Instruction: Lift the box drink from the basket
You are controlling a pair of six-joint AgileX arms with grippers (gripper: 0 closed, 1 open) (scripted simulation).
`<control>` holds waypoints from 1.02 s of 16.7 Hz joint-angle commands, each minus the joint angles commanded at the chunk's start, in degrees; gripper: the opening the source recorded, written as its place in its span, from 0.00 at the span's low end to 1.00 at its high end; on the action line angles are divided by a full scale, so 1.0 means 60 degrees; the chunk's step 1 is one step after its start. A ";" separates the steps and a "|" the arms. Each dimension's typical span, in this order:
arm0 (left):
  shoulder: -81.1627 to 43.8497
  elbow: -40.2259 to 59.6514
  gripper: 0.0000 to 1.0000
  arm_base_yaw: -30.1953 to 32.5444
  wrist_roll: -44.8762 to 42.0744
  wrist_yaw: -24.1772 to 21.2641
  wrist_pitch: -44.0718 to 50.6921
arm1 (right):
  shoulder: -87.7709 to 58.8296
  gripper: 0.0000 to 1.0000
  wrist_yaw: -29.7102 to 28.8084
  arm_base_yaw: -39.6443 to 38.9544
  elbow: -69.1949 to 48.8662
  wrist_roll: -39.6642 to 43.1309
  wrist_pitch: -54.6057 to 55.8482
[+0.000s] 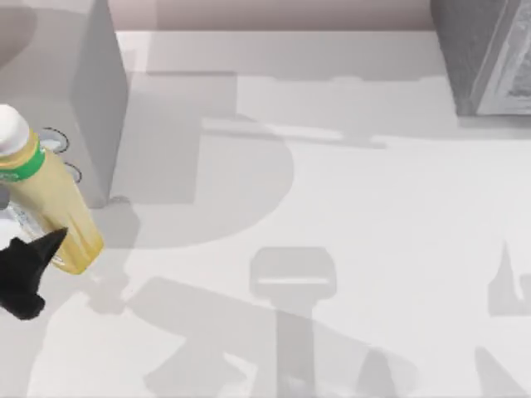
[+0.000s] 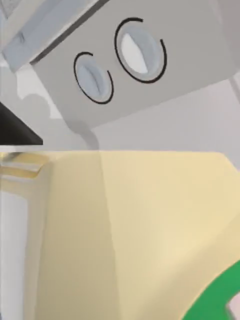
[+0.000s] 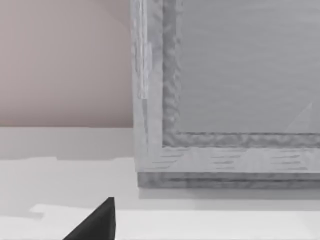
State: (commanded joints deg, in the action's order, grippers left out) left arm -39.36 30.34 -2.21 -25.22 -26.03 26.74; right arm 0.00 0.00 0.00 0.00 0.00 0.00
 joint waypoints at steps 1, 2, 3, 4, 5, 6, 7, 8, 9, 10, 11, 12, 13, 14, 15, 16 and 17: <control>-0.0516 0.0396 0.00 -0.0026 -0.0325 -0.0343 0.0354 | 0.0000 1.00 0.0000 0.0000 0.0000 0.0000 0.0000; -0.0997 0.0762 0.00 -0.0050 -0.0626 -0.0661 0.0685 | 0.0000 1.00 0.0000 0.0000 0.0000 0.0000 0.0000; -0.1435 0.1094 0.00 -0.0072 -0.0901 -0.0952 0.0986 | 0.0000 1.00 0.0000 0.0000 0.0000 0.0000 0.0000; -0.1819 0.1387 0.00 -0.0091 -0.1142 -0.1207 0.1250 | 0.0000 1.00 0.0000 0.0000 0.0000 0.0000 0.0000; -0.2143 0.1637 0.00 -0.0107 -0.1348 -0.1424 0.1472 | 0.0000 1.00 0.0000 0.0000 0.0000 0.0000 0.0000; -0.2406 0.1844 0.00 -0.0121 -0.1517 -0.1602 0.1652 | 0.0000 1.00 0.0000 0.0000 0.0000 0.0000 0.0000; -0.2606 0.2004 0.00 -0.0131 -0.1647 -0.1739 0.1789 | 0.0000 1.00 0.0000 0.0000 0.0000 0.0000 0.0000; -0.2740 0.2113 0.00 -0.0138 -0.1735 -0.1831 0.1879 | 0.0000 1.00 0.0000 0.0000 0.0000 0.0000 0.0000; -0.2789 0.2154 0.00 -0.0140 -0.1767 -0.1865 0.1912 | 0.0000 1.00 0.0000 0.0000 0.0000 0.0000 0.0000; -0.2789 0.2154 0.00 -0.0140 -0.1767 -0.1865 0.1912 | 0.0000 1.00 0.0000 0.0000 0.0000 0.0000 0.0000; -0.2789 0.2154 0.00 -0.0140 -0.1767 -0.1865 0.1912 | 0.0000 1.00 0.0000 0.0000 0.0000 0.0000 0.0000; -0.2789 0.2154 0.00 -0.0140 -0.1767 -0.1865 0.1912 | 0.0000 1.00 0.0000 0.0000 0.0000 0.0000 0.0000; -0.2755 0.2117 0.00 -0.0115 -0.1770 -0.1842 0.1891 | 0.0000 1.00 0.0000 0.0000 0.0000 0.0000 0.0000; -0.2772 0.2099 0.00 -0.0107 -0.1756 -0.1837 0.1874 | 0.0000 1.00 0.0000 0.0000 0.0000 0.0000 0.0000; -0.2839 0.2030 0.00 -0.0066 -0.1699 -0.1813 0.1776 | 0.0000 1.00 0.0000 0.0000 0.0000 0.0000 0.0000; -0.2931 0.1933 0.00 0.0006 -0.1621 -0.1768 0.1587 | 0.0000 1.00 0.0000 0.0000 0.0000 0.0000 0.0000; -0.3036 0.1818 0.00 0.0106 -0.1529 -0.1704 0.1318 | 0.0000 1.00 0.0000 0.0000 0.0000 0.0000 0.0000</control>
State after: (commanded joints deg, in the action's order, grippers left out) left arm -57.58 41.25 -1.58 -34.39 -36.25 34.64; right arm 0.00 0.00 0.00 0.00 0.00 0.00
